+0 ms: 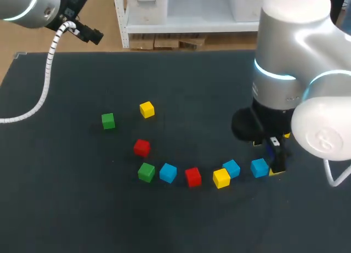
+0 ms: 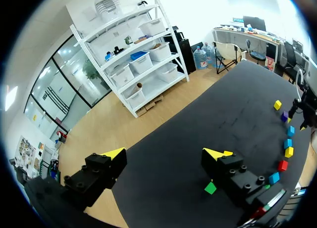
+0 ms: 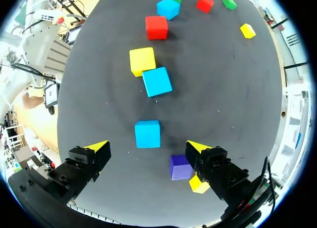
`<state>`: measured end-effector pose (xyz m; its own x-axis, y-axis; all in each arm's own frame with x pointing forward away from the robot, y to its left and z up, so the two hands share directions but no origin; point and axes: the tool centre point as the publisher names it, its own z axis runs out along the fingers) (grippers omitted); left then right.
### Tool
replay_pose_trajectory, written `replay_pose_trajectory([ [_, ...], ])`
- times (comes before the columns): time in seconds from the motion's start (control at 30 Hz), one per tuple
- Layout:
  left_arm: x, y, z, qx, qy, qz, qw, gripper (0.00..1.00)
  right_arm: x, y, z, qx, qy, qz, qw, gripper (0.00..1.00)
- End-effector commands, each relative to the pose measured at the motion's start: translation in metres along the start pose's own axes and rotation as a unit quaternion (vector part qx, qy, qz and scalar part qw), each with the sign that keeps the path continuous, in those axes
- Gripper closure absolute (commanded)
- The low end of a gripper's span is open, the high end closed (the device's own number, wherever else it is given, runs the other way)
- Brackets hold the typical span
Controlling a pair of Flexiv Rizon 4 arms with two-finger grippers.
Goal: Place the blue cubes, place green cubes on the blue cubes, place the yellow cubes on the green cubes, then place the red cubes on the yellow cubes, and place purple cube on the red cubes.
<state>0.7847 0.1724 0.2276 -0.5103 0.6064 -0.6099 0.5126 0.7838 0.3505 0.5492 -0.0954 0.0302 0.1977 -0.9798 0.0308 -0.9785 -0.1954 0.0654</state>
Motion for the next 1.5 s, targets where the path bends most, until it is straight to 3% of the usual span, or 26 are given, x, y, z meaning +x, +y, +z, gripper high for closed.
replay_pose_trajectory([
  [0.03,0.001,0.001,0.000,0.002,-0.001,0.001,1.000,0.00,0.000,0.002,0.003,0.002,-0.007,0.004,1.000,0.02],
  [0.17,0.001,0.001,0.000,0.002,-0.001,0.001,1.000,0.00,-0.006,0.006,0.008,-0.004,-0.012,-0.006,1.000,0.13],
  [0.5,0.001,0.001,0.000,0.002,-0.001,0.001,1.000,0.00,-0.013,0.016,0.018,-0.017,-0.012,-0.019,1.000,0.13],
  [0.57,0.001,0.001,0.000,0.002,-0.001,0.001,1.000,0.00,-0.012,0.016,0.021,-0.017,-0.011,-0.019,1.000,0.16],
  [0.63,0.001,0.001,0.000,0.002,-0.001,0.001,1.000,0.00,-0.011,0.017,0.023,-0.020,-0.009,-0.018,1.000,0.29],
  [0.67,0.001,0.001,0.000,0.002,-0.001,0.001,1.000,0.00,-0.011,0.017,0.024,-0.020,-0.009,-0.017,1.000,0.51],
  [0.8,0.001,0.001,0.000,0.002,-0.001,0.001,1.000,0.00,-0.008,0.017,0.028,-0.024,-0.004,-0.014,1.000,0.60],
  [0.97,0.001,0.001,0.000,0.002,-0.001,0.001,1.000,0.00,-0.007,0.014,0.029,-0.021,-0.005,-0.008,1.000,0.80],
  [1.2,0.001,0.001,0.000,0.002,-0.001,0.001,1.000,0.00,-0.006,0.000,0.020,0.002,0.000,0.001,1.000,1.00],
  [1.5,0.001,0.001,0.000,0.002,-0.001,0.001,1.000,0.00,-0.007,-0.037,-0.007,0.050,0.000,0.017,0.999,1.00],
])
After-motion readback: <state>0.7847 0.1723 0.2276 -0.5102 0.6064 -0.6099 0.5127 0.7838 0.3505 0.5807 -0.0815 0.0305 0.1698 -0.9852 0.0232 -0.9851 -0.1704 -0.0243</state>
